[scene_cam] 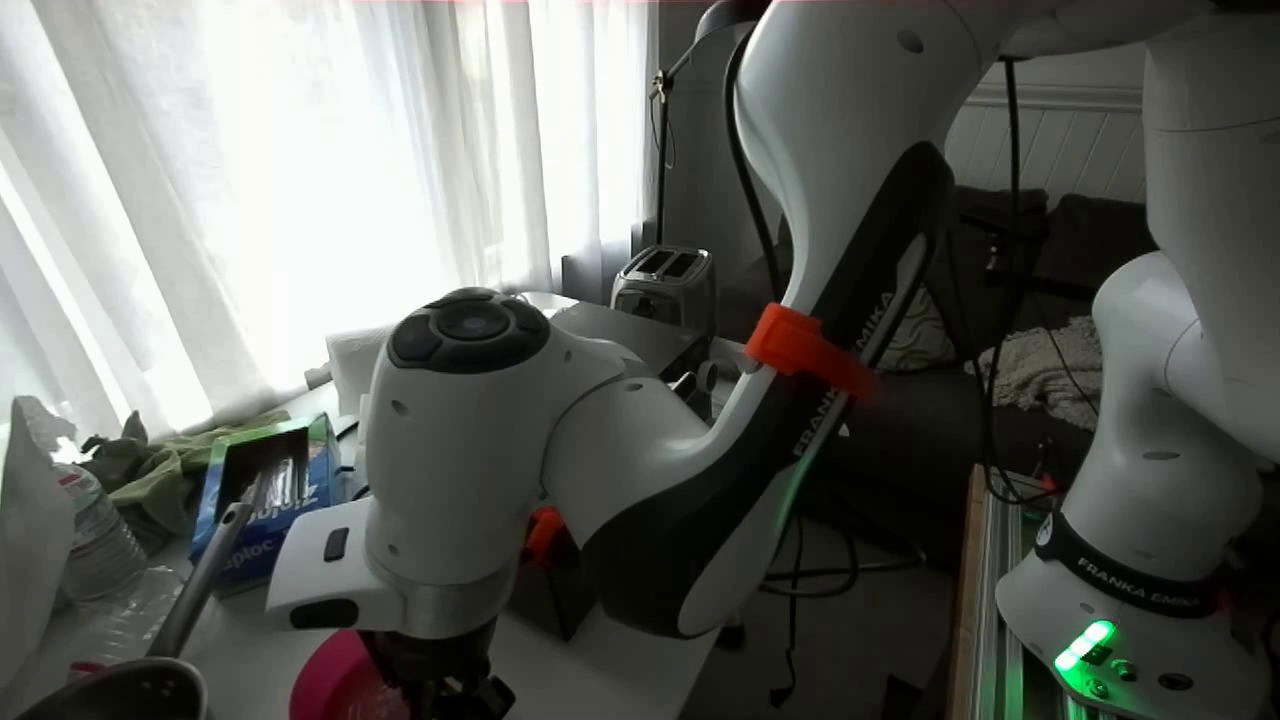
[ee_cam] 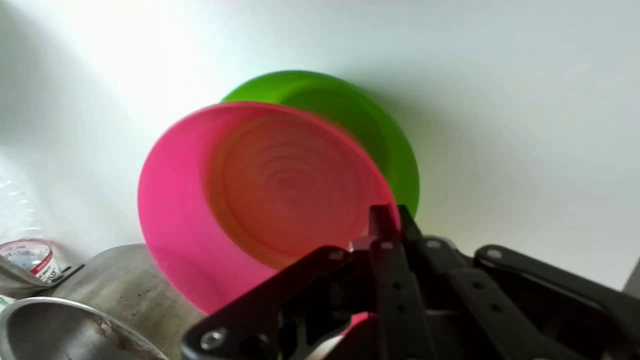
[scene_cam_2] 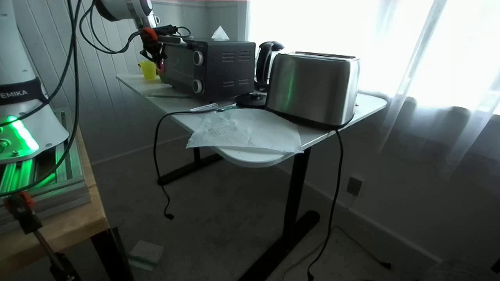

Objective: Pick up the pink bowl and place it in the green bowl then put a yellow cup inside the pink cup and place the stack on top of the oven

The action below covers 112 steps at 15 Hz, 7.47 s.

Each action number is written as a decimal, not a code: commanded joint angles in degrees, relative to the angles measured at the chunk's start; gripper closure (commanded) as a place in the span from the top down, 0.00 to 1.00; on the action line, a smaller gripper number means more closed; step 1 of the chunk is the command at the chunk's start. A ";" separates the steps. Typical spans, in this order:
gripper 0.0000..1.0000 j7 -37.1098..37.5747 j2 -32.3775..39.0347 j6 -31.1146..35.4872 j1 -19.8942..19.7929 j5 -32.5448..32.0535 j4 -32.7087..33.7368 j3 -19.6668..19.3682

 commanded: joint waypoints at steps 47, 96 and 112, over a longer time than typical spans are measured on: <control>0.38 -10.86 6.50 7.36 -0.01 3.12 2.28 8.54; 1.00 -1.62 1.30 -6.47 -1.95 5.01 2.09 5.79; 0.24 -0.38 4.03 -5.16 -1.56 4.64 1.42 5.44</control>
